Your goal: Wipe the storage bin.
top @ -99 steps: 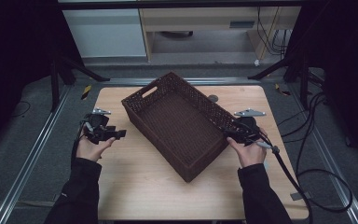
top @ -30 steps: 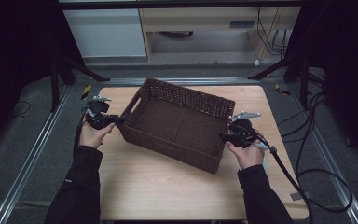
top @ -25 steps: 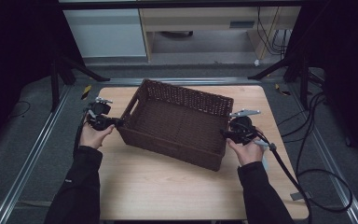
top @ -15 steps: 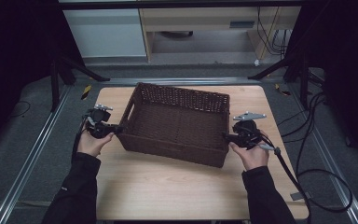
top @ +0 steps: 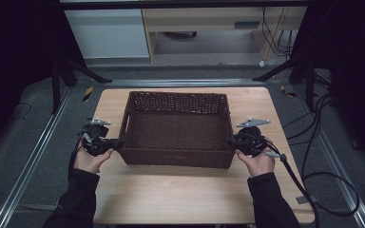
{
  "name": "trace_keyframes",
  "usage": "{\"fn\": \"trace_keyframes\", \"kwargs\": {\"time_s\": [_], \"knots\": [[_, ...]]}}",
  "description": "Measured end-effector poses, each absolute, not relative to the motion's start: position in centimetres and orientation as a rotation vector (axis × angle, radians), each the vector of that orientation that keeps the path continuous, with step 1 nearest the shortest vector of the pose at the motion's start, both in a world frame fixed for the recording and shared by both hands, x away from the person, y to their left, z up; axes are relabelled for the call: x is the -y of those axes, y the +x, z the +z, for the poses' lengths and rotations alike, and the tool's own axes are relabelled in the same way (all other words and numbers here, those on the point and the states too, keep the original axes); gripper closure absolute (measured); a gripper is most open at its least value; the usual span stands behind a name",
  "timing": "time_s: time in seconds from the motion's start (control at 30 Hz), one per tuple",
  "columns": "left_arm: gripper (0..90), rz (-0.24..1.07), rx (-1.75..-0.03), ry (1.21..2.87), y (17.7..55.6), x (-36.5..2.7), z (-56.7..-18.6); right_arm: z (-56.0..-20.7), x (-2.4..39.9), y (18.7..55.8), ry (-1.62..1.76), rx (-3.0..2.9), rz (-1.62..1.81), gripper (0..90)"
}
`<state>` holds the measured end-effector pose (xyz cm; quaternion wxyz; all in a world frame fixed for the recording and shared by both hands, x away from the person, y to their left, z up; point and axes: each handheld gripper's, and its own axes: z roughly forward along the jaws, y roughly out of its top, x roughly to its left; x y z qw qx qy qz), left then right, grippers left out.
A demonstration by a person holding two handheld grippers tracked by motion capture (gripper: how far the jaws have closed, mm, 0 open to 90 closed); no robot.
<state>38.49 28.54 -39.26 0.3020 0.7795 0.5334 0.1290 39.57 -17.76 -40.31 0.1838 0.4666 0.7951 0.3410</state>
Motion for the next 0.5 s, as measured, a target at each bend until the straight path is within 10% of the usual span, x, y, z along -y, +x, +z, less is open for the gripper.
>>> {"fn": "trace_keyframes", "kwargs": {"time_s": [0.5], "knots": [[71.8, 0.352, -1.402, 2.082, 38.1, -28.3, -39.2, -40.2, 17.9, 38.5, 1.309, -2.244, 0.956, 68.5]]}}
